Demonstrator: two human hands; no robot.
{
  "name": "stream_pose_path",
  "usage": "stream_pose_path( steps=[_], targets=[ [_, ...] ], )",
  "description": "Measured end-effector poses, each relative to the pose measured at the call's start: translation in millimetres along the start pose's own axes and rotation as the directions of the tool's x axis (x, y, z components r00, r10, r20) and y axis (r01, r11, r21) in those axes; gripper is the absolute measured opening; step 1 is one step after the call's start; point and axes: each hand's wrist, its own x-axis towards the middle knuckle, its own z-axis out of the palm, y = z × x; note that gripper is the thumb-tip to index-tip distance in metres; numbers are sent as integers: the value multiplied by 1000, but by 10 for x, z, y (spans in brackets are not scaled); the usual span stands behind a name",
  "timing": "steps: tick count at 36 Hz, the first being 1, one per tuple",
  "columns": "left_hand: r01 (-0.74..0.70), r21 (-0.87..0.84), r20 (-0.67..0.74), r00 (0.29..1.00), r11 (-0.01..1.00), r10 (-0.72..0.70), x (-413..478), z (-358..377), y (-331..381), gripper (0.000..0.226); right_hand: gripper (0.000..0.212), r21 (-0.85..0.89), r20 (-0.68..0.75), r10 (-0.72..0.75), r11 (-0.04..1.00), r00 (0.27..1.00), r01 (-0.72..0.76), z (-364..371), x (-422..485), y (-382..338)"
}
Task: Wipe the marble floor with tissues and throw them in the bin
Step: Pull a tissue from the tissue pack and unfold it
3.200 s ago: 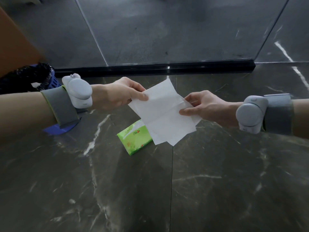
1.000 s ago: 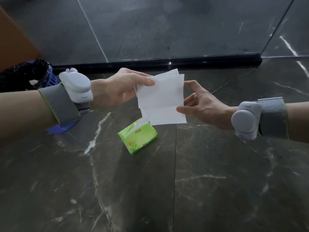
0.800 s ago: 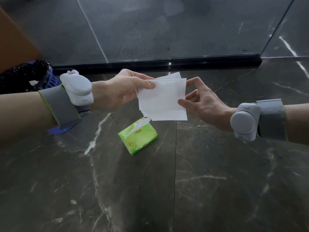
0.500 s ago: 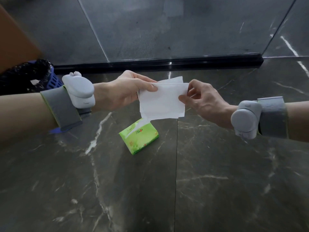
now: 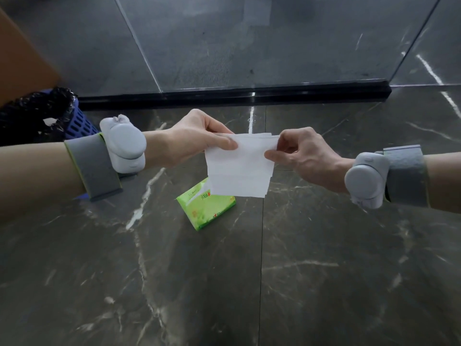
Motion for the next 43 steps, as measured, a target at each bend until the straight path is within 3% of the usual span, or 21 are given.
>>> stream_pose_path(
  steps=[20, 27, 30, 37, 43],
  targets=[
    [35, -63, -27, 999, 997, -37, -5, 32, -16, 22, 23, 102, 13, 91, 990, 996, -92, -20, 8, 20],
    [28, -106, -26, 999, 994, -31, 1, 28, -20, 23, 50, 169, 3, 171, 971, 985, -169, -2, -26, -41],
    [40, -169, -21, 999, 985, -44, -3, 28, -7, 27, 54, 173, 75, 196, 963, 978, -206, -6, -38, -81],
    [70, -295, -58, 994, 953, -91, -14, 49, 36, 33, 25, 177, 280, 132, 966, 951, -187, 20, -97, -73],
    [111, -346, -125, 979, 932, -163, 34, 29, -10, 38, 32, 170, 313, 118, 969, 942, -178, 18, -88, -52]
  ],
)
